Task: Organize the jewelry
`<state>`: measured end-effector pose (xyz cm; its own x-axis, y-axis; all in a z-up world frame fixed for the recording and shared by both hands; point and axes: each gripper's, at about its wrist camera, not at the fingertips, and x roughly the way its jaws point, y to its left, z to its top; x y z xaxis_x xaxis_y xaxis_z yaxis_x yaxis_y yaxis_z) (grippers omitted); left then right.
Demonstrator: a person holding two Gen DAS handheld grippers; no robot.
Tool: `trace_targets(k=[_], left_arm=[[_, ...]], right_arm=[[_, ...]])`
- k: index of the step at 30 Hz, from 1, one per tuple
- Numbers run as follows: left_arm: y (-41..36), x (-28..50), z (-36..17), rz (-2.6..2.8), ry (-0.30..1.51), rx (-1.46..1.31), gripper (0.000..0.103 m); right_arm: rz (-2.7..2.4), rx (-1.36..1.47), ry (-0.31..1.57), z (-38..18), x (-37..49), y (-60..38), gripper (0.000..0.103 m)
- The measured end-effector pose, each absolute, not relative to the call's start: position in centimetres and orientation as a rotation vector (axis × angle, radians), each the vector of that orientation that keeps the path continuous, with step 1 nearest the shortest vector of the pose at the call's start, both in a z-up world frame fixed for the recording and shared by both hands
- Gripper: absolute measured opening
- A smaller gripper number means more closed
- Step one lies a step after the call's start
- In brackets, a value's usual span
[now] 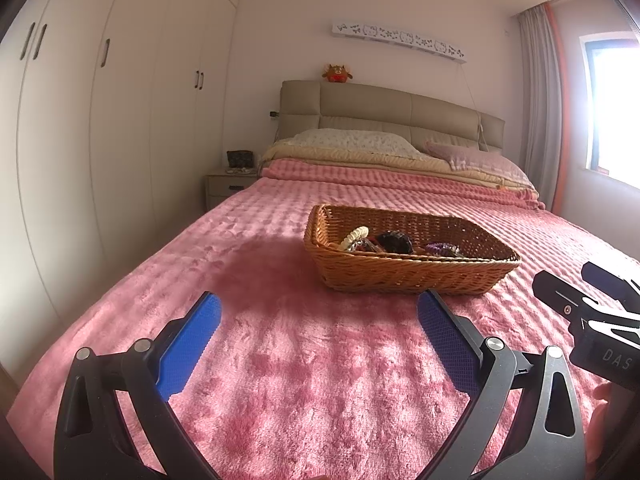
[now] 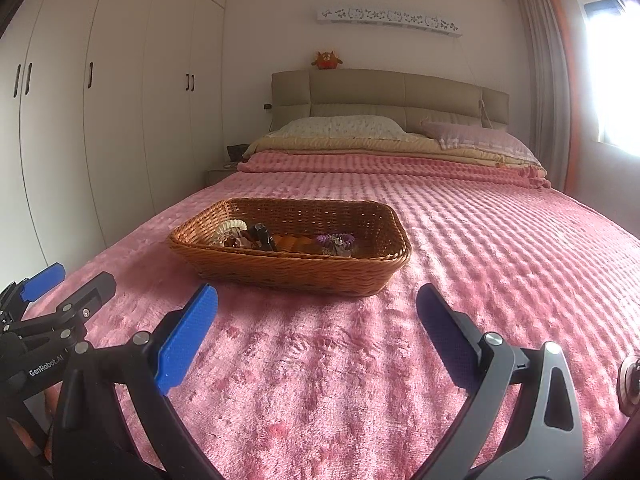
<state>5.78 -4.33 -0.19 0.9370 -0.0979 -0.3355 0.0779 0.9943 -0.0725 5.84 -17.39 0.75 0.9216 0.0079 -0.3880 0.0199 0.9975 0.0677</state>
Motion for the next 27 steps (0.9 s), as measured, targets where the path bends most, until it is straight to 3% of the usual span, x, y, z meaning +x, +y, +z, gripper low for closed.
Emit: trace_targets(k=[27], left_arm=[[-4.88, 5.96, -0.27, -0.099, 0.353, -0.021, 0.095]], right_arm=[[-0.022, 0.088, 0.377, 1.14, 5.62, -18.04, 0.095]])
